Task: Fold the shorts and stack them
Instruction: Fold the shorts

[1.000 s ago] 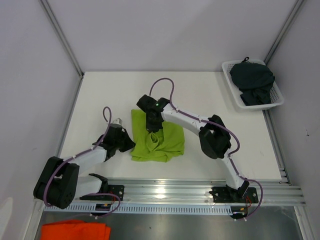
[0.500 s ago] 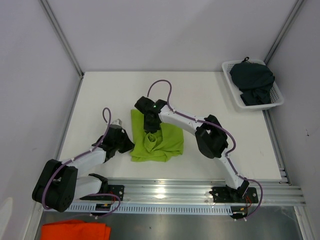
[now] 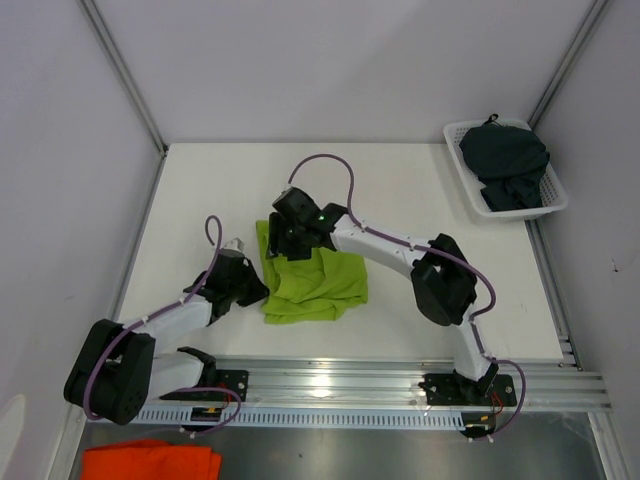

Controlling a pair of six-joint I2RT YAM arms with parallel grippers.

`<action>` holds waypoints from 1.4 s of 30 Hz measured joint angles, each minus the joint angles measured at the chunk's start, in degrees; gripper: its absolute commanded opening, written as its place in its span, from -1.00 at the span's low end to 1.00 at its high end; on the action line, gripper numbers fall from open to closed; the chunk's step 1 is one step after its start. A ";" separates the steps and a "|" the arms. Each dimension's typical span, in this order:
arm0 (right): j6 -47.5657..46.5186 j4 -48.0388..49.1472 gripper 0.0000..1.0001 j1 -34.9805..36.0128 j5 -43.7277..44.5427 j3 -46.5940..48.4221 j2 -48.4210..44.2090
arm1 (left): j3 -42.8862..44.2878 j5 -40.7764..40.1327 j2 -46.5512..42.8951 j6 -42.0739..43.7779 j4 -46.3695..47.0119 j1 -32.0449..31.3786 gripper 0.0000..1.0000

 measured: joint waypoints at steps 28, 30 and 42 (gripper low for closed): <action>4.94 46.88 -1.00 -1.16 -13.79 -38.95 -9.66 | 12.55 -6.05 -10.32 0.35 -21.53 0.57 0.07; 4.94 47.69 -1.00 -0.42 -13.64 -38.95 -7.04 | 16.15 -5.99 -9.05 0.66 -21.53 1.16 0.06; 4.04 51.34 -1.00 0.66 -13.40 -39.91 -5.29 | 23.50 -0.26 2.38 1.18 -16.59 2.49 -0.25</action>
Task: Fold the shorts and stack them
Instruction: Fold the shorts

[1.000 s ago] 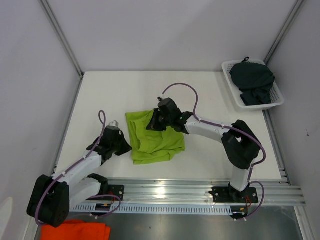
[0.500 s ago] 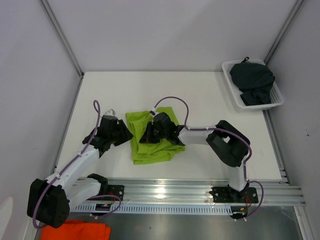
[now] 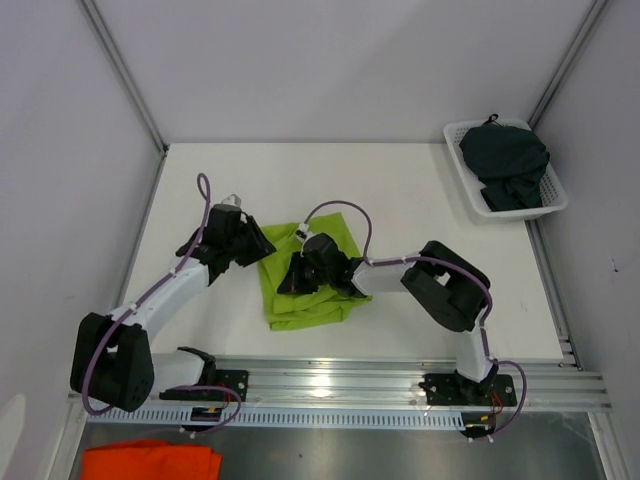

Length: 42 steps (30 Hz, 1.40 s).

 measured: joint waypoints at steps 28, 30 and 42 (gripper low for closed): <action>-2.82 3.48 -1.00 1.64 1.03 -7.06 -4.02 | 2.16 6.75 23.76 0.13 13.60 1.60 -0.96; -2.80 3.98 -1.00 1.49 1.27 -7.06 -4.02 | 2.64 6.75 24.35 0.22 13.81 1.77 -0.96; -11.91 -12.94 -0.46 -0.24 8.72 -1.62 -14.43 | 6.97 5.25 24.76 2.38 10.93 2.12 -0.85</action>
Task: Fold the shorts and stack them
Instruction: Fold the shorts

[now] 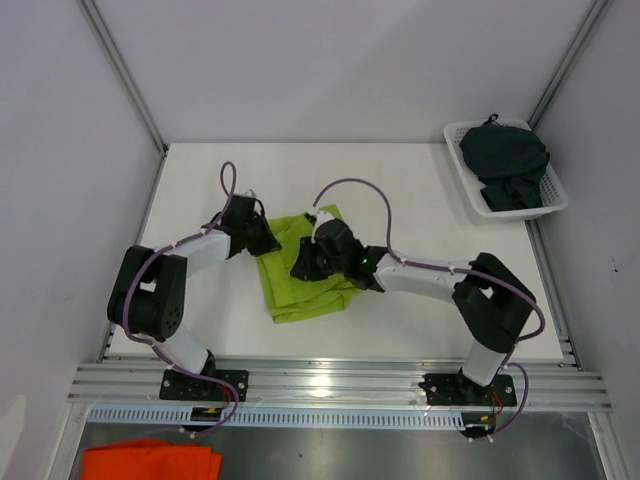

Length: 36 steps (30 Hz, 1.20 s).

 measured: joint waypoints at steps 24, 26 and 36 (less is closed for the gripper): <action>-15.41 -12.81 0.53 -33.92 -21.40 19.08 15.06 | -9.66 -2.99 -32.92 -0.61 -9.88 -0.68 0.93; -15.32 -12.26 0.53 -33.94 -24.76 20.06 17.53 | -10.49 -2.97 -34.45 -0.61 -10.10 -0.68 0.93; -14.71 -9.94 0.09 -32.89 -34.12 21.35 23.39 | -11.30 -3.56 -37.59 -0.35 -12.81 -0.68 0.93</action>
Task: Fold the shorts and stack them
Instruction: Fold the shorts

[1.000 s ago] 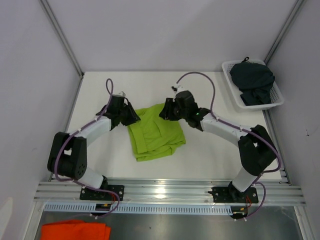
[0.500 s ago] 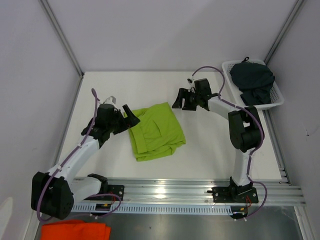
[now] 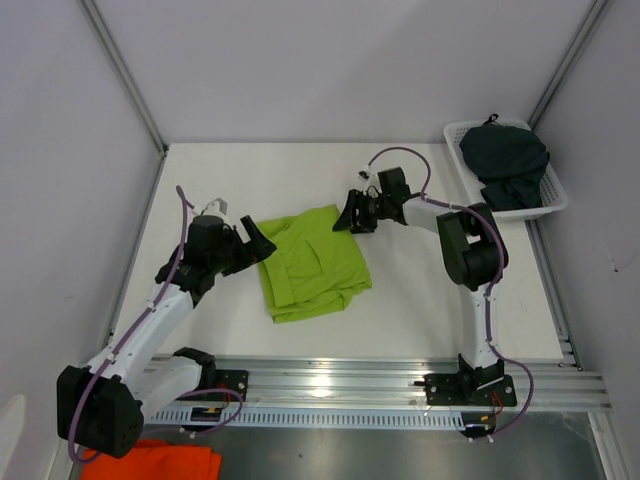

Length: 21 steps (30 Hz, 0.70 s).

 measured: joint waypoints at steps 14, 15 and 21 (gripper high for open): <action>14.53 13.51 -1.00 -1.11 6.49 -5.25 -0.09 | -0.11 -1.33 -0.13 0.04 -0.61 -0.02 0.91; 16.74 15.45 -1.00 -2.03 8.66 -8.63 -1.70 | -0.11 -1.36 -0.13 0.02 -0.68 -0.02 0.91; 24.74 19.61 -0.72 -5.09 25.42 -33.75 -20.76 | -0.33 -1.11 0.07 0.02 -0.33 -0.02 0.90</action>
